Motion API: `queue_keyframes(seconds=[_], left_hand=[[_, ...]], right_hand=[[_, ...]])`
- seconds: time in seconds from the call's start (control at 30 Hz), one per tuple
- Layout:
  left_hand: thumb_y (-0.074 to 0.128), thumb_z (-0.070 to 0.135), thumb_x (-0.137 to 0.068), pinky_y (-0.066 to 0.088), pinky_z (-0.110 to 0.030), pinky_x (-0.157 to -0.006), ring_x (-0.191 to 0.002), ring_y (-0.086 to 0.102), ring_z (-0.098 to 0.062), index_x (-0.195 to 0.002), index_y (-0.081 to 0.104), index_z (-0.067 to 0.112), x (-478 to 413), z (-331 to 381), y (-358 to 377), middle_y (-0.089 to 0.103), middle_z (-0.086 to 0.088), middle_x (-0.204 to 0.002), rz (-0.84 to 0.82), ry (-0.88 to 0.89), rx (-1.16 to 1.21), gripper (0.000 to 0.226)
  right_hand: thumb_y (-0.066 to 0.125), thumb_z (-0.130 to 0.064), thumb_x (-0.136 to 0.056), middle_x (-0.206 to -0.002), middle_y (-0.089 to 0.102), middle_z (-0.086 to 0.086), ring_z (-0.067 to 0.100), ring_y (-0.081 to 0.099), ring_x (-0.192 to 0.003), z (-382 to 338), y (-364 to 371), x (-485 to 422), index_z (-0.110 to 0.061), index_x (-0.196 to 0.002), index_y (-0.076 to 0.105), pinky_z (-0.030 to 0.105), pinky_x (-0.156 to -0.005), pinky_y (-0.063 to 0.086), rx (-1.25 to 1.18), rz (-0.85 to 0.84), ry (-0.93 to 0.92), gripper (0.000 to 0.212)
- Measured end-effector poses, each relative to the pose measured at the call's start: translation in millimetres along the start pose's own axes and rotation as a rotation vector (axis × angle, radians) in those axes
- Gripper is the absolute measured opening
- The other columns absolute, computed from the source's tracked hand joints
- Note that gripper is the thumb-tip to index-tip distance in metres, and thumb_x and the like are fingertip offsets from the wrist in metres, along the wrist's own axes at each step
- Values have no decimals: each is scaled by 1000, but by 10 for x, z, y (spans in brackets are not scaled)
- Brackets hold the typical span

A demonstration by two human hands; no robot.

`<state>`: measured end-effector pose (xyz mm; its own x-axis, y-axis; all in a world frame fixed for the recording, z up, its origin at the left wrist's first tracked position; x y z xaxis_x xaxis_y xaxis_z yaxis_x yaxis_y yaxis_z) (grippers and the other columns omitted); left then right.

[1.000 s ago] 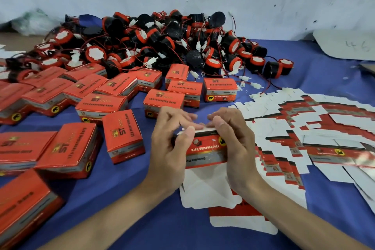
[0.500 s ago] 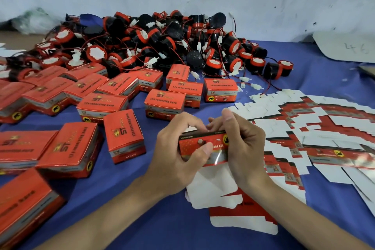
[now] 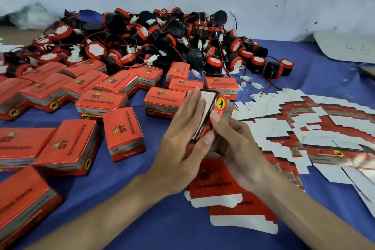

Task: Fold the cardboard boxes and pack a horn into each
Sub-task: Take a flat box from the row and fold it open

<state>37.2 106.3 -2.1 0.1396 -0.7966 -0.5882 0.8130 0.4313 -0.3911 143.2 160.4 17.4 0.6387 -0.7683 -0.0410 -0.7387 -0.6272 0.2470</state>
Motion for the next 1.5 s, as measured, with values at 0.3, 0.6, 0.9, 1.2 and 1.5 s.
queue_keyframes(seconds=[0.3, 0.6, 0.9, 1.2, 1.5], left_hand=[[43, 40, -92, 17, -48, -119, -149, 7, -16, -150, -13, 20, -18, -28, -10, 1, -1, -162, -202, -130, 269, 84], [44, 46, -91, 30, -49, -114, -143, 29, -17, -141, -7, 53, -158, -208, -179, 25, -2, -157, 59, -137, 36, 72], [44, 0, -89, 35, -36, -112, -136, 33, -6, -150, 7, 31, -231, -495, -285, 30, 5, -151, 361, -409, -22, 78], [49, 8, -84, 38, -20, -102, -128, 40, 1, -144, 12, 46, -212, -543, -268, 38, 14, -145, 354, -402, 57, 81], [48, 4, -86, 23, 8, -85, -114, 31, 23, -150, 14, 27, -210, -530, -235, 31, 18, -140, 378, -412, -34, 76]], right_hand=[[62, -21, -85, -86, 64, -3, 16, 63, -85, -74, -166, -103, -18, -82, 73, 23, -72, 50, 679, -78, -310, 12], [47, -4, -85, -97, 62, 12, 24, 52, -73, -160, 70, -214, -2, -115, 49, 39, -72, 49, 1737, -600, -420, 30], [54, -14, -83, -107, 68, 11, 26, 63, -102, -572, -455, -1891, -12, -111, 63, 42, -91, 49, 1040, 245, -500, 30], [68, -42, -81, -133, 45, 28, 43, 44, -122, -19, -883, -2997, -16, -139, 35, 47, -96, 41, 1581, 260, 61, 72], [74, -34, -71, -98, 65, 10, 27, 57, -91, -495, -926, -2273, -10, -98, 62, 30, -73, 41, 1383, 251, -286, 38]])
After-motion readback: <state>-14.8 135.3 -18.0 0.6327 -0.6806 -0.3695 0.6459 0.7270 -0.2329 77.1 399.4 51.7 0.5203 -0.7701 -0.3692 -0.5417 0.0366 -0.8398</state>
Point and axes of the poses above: each hand's wrist, its own x-axis away from the middle knuckle, its own y-axis out of the palm, z = x × y, the point moved 2 cm from there along -x, towards the middle knuckle
